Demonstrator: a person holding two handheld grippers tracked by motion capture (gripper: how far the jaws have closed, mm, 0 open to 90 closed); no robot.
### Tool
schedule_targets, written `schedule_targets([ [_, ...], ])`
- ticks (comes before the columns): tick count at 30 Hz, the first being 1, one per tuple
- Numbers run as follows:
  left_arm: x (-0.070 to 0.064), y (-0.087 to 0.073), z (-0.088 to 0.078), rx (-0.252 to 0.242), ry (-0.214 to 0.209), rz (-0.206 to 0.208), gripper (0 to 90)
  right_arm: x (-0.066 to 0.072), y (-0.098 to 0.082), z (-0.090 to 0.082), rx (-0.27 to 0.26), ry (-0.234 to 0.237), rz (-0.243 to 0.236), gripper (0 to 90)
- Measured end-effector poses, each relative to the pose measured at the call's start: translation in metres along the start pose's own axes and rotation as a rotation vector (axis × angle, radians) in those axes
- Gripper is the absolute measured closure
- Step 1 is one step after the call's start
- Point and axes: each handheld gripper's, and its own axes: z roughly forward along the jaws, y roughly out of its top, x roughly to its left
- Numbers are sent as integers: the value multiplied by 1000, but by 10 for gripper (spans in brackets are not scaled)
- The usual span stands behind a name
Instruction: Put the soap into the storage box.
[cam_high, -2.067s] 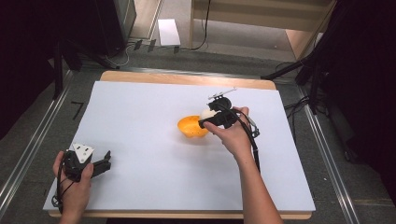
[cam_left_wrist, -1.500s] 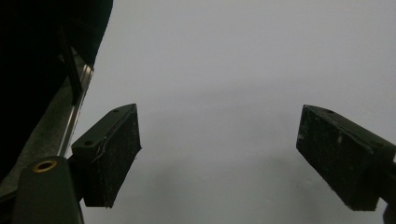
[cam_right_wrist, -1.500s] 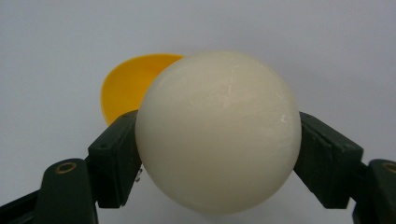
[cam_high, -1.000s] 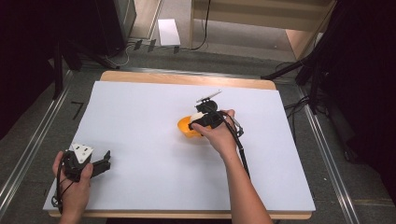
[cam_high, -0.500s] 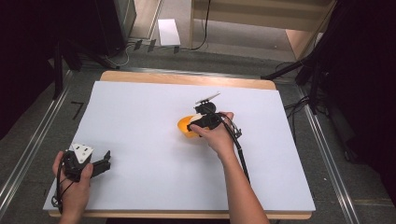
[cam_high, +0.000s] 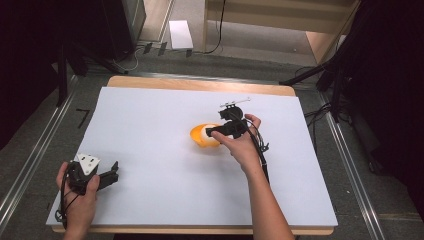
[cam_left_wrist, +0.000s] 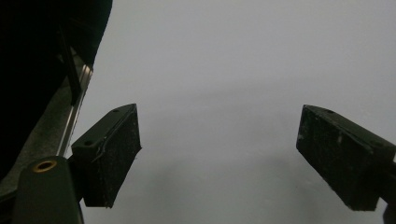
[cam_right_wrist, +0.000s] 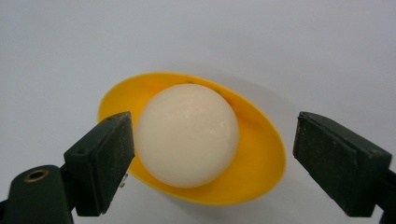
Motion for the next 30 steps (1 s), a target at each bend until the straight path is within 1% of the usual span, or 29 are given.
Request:
schedule_targets([
  [5,0,0,0,0,1,1,142,-14,-11,-13,-53,7,3,121],
  [10,0,0,0,0,1,4,142,-29,-26,-26,-105,-1,21,101],
  [12,0,0,0,-1,4,5,142,-35,-33,-31,-122,-9,22,88],
  [15,0,0,0,-1,4,4,142,-45,-42,-38,-151,-8,23,70],
  [23,0,0,0,-3,5,6,142,-66,-64,-53,-197,-22,51,51],
  [30,-1,0,0,-4,6,2,142,-78,-82,-62,-224,-25,48,43],
])
